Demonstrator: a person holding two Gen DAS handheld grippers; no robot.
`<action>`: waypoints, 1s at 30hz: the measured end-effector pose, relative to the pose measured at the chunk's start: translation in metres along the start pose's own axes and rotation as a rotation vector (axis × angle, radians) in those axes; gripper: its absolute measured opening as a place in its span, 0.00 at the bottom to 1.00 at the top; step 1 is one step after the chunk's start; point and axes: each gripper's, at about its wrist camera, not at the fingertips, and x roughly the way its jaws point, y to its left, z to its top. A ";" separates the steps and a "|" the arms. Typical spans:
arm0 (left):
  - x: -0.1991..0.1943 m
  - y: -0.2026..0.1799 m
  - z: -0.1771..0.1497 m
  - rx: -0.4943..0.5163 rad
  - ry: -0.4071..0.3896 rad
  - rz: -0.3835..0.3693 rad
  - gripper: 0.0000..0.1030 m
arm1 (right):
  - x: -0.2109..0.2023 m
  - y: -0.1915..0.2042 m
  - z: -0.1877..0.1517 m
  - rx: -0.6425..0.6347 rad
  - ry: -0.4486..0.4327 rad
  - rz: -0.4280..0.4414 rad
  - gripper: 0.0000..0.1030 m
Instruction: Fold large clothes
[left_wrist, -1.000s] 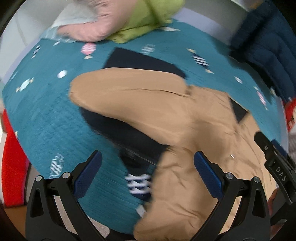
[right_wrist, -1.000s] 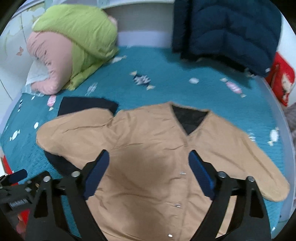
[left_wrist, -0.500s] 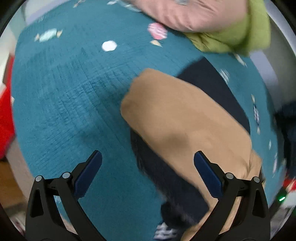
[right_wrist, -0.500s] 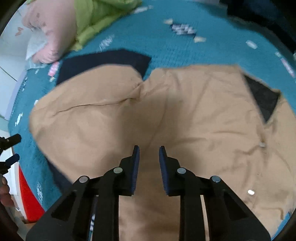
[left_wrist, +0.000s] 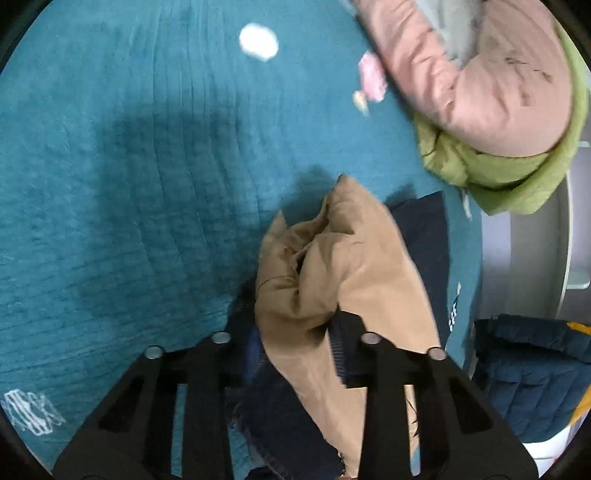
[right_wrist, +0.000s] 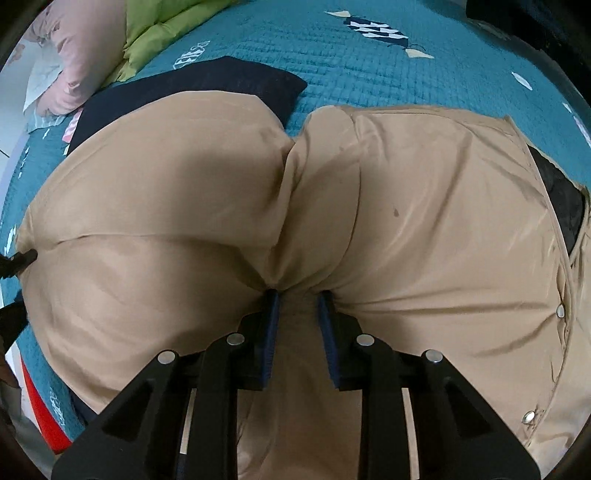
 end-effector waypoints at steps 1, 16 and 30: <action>-0.009 -0.004 -0.001 0.011 -0.022 -0.009 0.24 | 0.000 -0.001 -0.001 -0.001 -0.004 0.001 0.23; -0.101 -0.119 -0.053 0.435 -0.285 0.091 0.17 | -0.023 -0.026 -0.011 0.138 -0.045 0.120 0.20; -0.121 -0.300 -0.266 0.979 -0.256 -0.125 0.17 | -0.133 -0.170 -0.120 0.434 -0.266 0.112 0.20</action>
